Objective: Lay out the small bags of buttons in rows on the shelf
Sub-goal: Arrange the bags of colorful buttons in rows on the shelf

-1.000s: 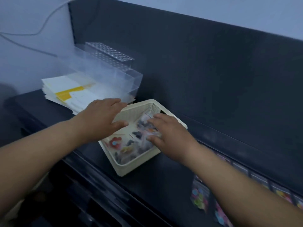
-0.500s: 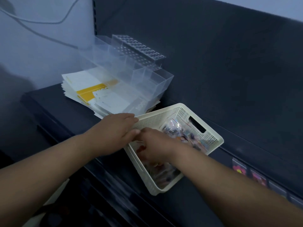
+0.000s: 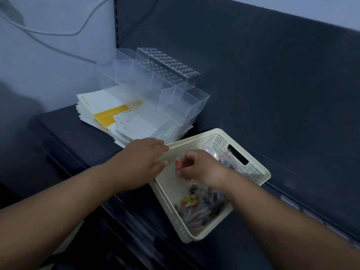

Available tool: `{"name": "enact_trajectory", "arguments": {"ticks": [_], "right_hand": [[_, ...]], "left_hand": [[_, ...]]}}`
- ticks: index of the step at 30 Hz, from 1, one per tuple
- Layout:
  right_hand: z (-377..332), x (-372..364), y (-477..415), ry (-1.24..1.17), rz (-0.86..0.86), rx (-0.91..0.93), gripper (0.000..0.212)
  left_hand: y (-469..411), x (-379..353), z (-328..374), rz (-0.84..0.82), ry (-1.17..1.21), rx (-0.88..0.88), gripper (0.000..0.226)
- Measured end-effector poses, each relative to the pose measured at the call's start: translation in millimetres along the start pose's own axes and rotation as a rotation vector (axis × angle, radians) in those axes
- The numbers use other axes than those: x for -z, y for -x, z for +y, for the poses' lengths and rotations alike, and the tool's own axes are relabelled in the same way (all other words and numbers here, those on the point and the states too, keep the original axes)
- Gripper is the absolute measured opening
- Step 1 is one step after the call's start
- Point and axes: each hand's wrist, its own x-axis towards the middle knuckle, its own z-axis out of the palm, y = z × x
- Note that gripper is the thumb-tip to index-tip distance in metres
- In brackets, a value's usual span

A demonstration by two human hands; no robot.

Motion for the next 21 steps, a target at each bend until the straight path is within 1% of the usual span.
{"name": "enact_trajectory", "arguments": {"ticks": [3,5,8,11,15,16,18,21], "right_hand": [[-6.5,12.7,12.0,-0.127,0.075,0.0,0.02],[-12.7,19.9,21.8,-0.151,0.104,0.01,0.018],[-20.2,27.8,40.2,-0.14,0.128,0.029,0.015],[-20.1,32.9,60.5,-0.153,0.158,0.057,0.015],[-8.2,45.5,91.0,-0.228,0.21,0.068,0.019],[-3.2,51.6,100.9,-0.285,0.218,0.062,0.019],[8.4,65.5,121.3,-0.451,0.229,0.041,0.019],[27.8,88.1,157.8,-0.646,0.253,0.035,0.026]], "left_hand": [[-8.5,4.5,7.6,0.071,0.041,-0.013,0.079],[-12.4,9.3,22.9,0.097,0.148,0.03,0.07],[-17.6,17.6,53.2,0.051,0.371,0.15,0.051],[-23.2,17.9,79.7,0.042,0.556,0.182,0.036],[-30.0,14.5,108.0,0.036,0.791,0.255,0.005],[-31.1,14.1,118.0,0.021,0.848,0.27,0.003],[-32.8,13.6,141.4,0.001,0.937,0.292,0.008],[-35.6,9.2,180.9,-0.036,1.028,0.314,0.017]]}}
